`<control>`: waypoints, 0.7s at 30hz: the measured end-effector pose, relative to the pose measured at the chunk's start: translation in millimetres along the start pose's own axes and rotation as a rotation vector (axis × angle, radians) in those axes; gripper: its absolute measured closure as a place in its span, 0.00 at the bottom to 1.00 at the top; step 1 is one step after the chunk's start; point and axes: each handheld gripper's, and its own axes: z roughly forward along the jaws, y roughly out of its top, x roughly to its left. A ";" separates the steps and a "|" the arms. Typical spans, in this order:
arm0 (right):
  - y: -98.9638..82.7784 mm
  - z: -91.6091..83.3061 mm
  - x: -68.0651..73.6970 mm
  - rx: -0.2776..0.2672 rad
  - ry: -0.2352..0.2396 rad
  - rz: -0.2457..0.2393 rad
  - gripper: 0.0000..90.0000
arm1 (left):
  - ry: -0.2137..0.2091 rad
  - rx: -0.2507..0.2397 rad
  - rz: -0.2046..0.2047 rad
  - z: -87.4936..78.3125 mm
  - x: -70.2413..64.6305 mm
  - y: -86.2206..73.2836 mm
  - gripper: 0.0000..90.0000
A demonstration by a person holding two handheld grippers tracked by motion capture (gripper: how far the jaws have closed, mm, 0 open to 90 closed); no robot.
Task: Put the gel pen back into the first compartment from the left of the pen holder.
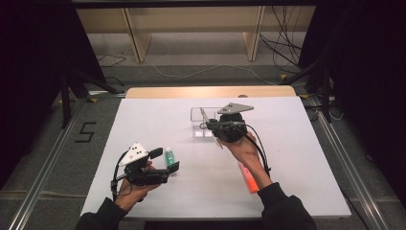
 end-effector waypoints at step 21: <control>33.1 35.7 -3.7 -0.144 -0.028 0.030 0.89 | 0.002 -0.001 -0.001 -0.2 0.1 0.1 0.18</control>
